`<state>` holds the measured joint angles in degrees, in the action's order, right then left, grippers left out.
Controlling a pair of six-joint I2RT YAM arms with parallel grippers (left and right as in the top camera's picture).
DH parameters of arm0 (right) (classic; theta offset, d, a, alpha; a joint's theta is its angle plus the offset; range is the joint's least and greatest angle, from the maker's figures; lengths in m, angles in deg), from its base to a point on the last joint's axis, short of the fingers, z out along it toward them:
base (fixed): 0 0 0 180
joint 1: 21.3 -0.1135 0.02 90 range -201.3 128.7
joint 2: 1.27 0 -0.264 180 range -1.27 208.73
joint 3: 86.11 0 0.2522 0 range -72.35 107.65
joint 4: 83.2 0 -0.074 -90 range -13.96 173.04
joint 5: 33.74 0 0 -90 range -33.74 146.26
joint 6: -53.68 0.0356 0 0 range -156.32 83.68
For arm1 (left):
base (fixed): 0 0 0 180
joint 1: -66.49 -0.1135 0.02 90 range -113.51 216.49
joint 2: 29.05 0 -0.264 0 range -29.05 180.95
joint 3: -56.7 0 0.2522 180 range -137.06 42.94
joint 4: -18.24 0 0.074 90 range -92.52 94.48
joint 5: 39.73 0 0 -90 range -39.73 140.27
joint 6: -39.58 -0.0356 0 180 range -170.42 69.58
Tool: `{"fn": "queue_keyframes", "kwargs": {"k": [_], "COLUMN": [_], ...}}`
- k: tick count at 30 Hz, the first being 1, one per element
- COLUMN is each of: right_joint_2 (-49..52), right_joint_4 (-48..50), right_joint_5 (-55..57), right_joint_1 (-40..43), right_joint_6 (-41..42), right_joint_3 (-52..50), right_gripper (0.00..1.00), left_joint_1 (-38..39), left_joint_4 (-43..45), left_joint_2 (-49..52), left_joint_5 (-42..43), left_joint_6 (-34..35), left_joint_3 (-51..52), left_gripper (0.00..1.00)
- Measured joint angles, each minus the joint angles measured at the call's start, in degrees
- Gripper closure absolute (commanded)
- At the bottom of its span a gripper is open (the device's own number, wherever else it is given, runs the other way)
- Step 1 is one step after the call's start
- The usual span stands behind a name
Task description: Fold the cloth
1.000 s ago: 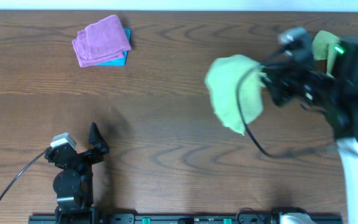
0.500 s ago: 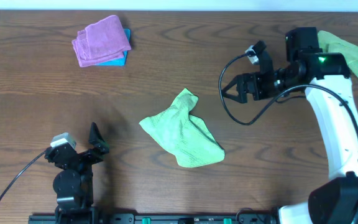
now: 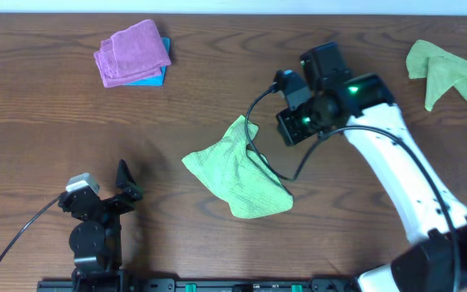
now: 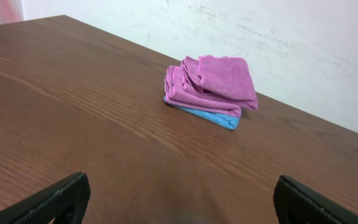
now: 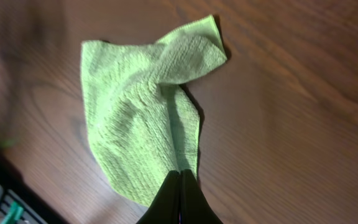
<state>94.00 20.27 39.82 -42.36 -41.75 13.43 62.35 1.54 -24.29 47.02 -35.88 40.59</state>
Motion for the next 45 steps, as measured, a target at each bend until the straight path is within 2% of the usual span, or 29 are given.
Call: {"fn": "queue_keyframes", "kwargs": {"k": [7, 13, 17, 23, 28, 33, 38, 45], "right_joint_2": [11.0, 11.3, 4.7, -16.0, -28.3, -30.6, -30.3, -30.3], "right_joint_4": [-4.8, -6.1, -3.9, -2.5, -1.1, 3.1, 4.9, 4.8], "right_joint_5": [1.9, 1.3, 1.7, 3.2, 2.5, -0.4, -1.3, -1.9], "right_joint_1": [-1.3, -1.7, -1.7, -1.7, -1.7, -1.7, -1.7, -1.7], "right_joint_6": [-0.2, -1.5, -1.7, -1.4, 2.3, 7.8, 9.7, 10.9], "right_joint_3": [-0.4, -3.6, -10.0, -17.7, -24.6, -31.3, -33.5, -33.5], "right_gripper": [0.98, 0.98, 0.98, 0.98, 0.99, 0.98, 0.99, 0.74], "left_joint_1": [0.0, 0.0, 0.0, 0.0, 0.0, 0.0, 0.0, 0.0], "left_joint_4": [0.0, 0.0, 0.0, 0.0, 0.0, 0.0, 0.0, 0.0], "left_joint_2": [0.0, 0.0, 0.0, 0.0, 0.0, 0.0, 0.0, 0.0], "left_joint_5": [0.0, 0.0, 0.0, 0.0, 0.0, 0.0, 0.0, 0.0], "left_joint_6": [0.0, 0.0, 0.0, 0.0, 0.0, 0.0, 0.0, 0.0], "left_joint_3": [0.0, 0.0, 0.0, 0.0, 0.0, 0.0, 0.0, 0.0], "left_gripper": [0.05, 0.05, 0.05, 0.05, 0.05, 0.04, 0.04, 0.05]}}
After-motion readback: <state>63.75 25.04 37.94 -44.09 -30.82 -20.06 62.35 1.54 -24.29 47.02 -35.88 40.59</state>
